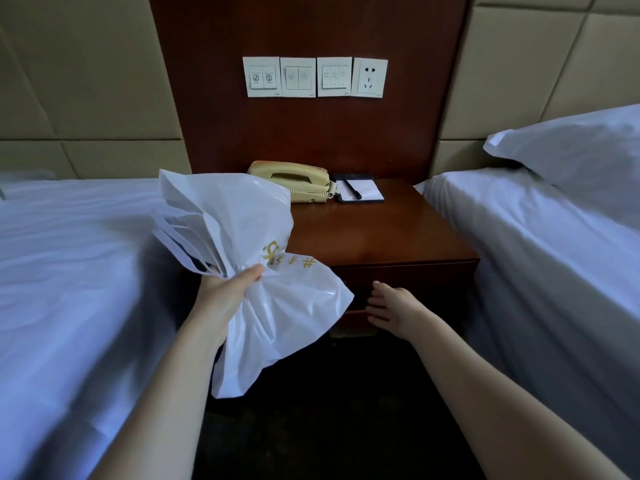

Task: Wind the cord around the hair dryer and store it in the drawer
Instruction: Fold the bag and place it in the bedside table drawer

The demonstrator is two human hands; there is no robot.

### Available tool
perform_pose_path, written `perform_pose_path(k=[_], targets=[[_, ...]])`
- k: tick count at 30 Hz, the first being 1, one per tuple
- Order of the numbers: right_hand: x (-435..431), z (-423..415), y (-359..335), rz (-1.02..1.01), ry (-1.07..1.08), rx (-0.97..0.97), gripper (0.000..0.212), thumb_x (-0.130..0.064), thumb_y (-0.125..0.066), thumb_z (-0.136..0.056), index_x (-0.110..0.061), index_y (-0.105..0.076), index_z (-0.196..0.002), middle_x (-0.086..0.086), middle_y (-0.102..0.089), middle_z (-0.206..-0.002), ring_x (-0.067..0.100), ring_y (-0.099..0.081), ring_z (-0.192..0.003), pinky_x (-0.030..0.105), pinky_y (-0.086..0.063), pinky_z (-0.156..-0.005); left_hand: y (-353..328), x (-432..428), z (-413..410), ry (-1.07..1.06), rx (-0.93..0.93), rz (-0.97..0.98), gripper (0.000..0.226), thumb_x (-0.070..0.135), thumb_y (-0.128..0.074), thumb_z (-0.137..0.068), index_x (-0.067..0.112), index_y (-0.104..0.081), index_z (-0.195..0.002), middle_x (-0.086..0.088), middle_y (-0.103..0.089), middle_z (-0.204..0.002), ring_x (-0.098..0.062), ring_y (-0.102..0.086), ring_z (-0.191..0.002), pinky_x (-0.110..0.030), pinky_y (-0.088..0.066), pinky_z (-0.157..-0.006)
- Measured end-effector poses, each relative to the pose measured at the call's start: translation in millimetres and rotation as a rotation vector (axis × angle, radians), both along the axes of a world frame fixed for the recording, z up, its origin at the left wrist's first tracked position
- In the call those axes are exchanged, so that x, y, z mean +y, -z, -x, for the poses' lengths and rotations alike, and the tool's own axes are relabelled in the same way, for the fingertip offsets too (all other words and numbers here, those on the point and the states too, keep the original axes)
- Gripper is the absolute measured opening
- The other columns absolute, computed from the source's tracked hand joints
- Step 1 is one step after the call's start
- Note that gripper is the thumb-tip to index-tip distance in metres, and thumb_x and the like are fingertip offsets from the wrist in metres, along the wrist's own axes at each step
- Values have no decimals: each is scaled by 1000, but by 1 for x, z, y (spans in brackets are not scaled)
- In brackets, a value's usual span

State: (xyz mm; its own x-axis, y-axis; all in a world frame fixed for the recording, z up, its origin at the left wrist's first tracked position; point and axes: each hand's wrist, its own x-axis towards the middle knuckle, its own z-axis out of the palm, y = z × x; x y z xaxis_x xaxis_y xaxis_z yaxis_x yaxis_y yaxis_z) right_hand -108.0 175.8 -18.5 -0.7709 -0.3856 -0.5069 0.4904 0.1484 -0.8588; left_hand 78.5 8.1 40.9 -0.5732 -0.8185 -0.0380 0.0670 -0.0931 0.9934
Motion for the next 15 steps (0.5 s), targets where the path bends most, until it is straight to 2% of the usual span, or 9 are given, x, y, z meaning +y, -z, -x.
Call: perform_pose_path(k=[5,9,11,13,15], targets=[[-29,-13,8,43,-3,-39,42,-29,-51,-95,1,-50,-125,16,-56,-128,27,-55,-119,35,-46,-88,7,-16,-11,39,-20,53,16,6,-69,-82,17,-63,-93,5,-67,-88,-13,-64,-84,-25,-46,-75],[-45,-21,13,74,81,-23,24,-26,-56,-92,-6,-57,-105,10,-63,-103,25,-61,-103,34,-49,-84,12,-21,-14,43,-21,37,24,9,-69,-83,13,-62,-105,3,-68,-90,-9,-64,-82,-25,-48,-75],[-51,-24,12,91,138,1,12,-21,-59,-90,-9,-59,-90,9,-62,-91,23,-60,-93,30,-50,-73,13,-22,-14,44,-1,35,26,8,-69,-83,12,-62,-108,3,-68,-90,-8,-64,-80,-23,-49,-71],[-55,-28,11,88,187,35,10,-16,-59,-89,-10,-60,-81,6,-59,-79,19,-58,-78,28,-48,-68,12,-23,-15,39,5,19,26,9,-70,-83,11,-62,-108,3,-68,-89,-9,-65,-80,-23,-49,-70],[-57,-31,9,82,201,66,16,-11,-56,-89,-11,-61,-75,2,-57,-71,15,-53,-68,29,-43,-70,12,-24,-16,36,5,5,26,10,-70,-82,12,-62,-107,3,-69,-90,-10,-65,-83,-28,-49,-77]])
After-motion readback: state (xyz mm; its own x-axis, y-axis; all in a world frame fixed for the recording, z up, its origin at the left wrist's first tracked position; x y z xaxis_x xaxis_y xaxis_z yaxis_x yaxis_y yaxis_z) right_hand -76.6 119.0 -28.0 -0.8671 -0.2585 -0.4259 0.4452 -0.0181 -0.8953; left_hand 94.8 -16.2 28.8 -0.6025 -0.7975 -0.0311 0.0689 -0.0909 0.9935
